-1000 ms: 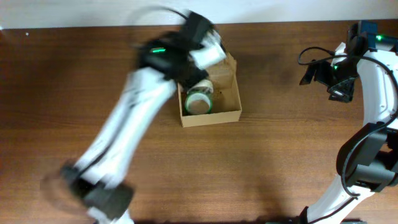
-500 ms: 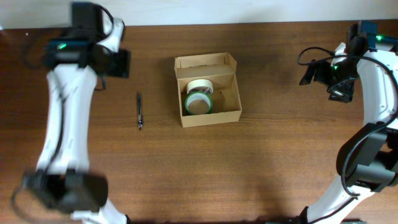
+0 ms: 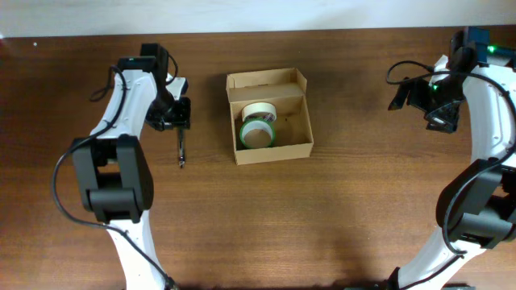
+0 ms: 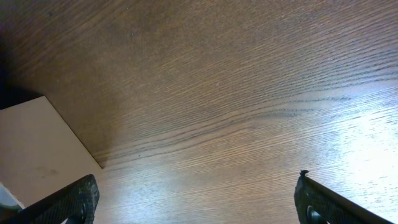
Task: Pack container
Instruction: 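Lower the left gripper onto the dark grey pen and grasp it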
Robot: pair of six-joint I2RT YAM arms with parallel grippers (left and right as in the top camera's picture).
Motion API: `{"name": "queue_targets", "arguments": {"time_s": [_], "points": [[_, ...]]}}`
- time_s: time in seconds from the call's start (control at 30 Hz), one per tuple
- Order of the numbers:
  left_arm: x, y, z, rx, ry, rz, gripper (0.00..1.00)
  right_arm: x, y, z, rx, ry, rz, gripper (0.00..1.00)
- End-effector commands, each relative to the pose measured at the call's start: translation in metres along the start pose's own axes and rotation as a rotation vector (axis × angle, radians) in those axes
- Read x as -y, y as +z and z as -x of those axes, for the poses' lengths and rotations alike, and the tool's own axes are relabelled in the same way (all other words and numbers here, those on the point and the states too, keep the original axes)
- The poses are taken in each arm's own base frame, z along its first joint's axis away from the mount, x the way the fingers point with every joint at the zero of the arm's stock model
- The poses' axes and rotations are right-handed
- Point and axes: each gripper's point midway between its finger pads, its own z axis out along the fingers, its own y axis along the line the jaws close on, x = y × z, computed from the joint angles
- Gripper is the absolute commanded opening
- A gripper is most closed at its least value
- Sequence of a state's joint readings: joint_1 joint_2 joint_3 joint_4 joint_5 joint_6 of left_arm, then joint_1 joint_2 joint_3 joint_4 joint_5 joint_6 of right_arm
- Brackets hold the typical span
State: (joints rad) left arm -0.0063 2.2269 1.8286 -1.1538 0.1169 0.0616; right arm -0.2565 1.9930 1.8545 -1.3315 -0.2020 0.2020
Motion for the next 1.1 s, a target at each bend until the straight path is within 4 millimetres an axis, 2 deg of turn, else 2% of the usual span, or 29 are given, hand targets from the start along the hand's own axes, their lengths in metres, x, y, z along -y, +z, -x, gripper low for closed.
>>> {"name": "queue_targets", "arguments": {"time_s": [0.0,0.1,0.43,0.67,0.7,0.83,0.9,0.93,1.0,1.07], "points": [[0.0,0.019,-0.001,-0.04,-0.034,-0.013,0.43,0.001,0.002,0.0,-0.007,0.005,0.006,0.99],[-0.001,0.026,-0.004,-0.057,-0.036,-0.013,0.43,0.001,0.002,0.0,-0.007,0.005,0.006,0.99],[-0.01,0.029,-0.005,-0.065,-0.067,0.036,0.39,0.001,0.002,0.0,-0.007,0.005,0.006,0.99],[-0.011,0.042,-0.009,-0.097,-0.081,0.035,0.39,0.001,0.002,0.0,-0.007,0.005,0.006,0.99],[-0.011,0.043,-0.01,-0.1,-0.081,0.036,0.35,0.001,0.002,0.0,-0.007,0.005,0.006,0.99],[-0.012,0.046,-0.011,-0.106,-0.084,0.036,0.33,0.001,0.002,0.0,-0.007,0.005,0.006,0.99],[-0.012,0.046,-0.011,-0.106,-0.084,0.037,0.3,0.001,0.002,0.0,-0.007,0.005,0.006,0.99],[-0.012,0.046,-0.011,-0.106,-0.084,0.04,0.23,0.001,0.002,0.0,-0.007,0.005,0.006,0.99],[-0.014,0.046,-0.011,-0.107,-0.084,0.048,0.02,0.001,0.002,0.0,-0.007,0.005,0.006,0.99],[-0.015,0.045,-0.013,-0.114,-0.083,0.053,0.02,0.001,0.002,0.0,-0.007,0.005,0.006,0.99]]}}
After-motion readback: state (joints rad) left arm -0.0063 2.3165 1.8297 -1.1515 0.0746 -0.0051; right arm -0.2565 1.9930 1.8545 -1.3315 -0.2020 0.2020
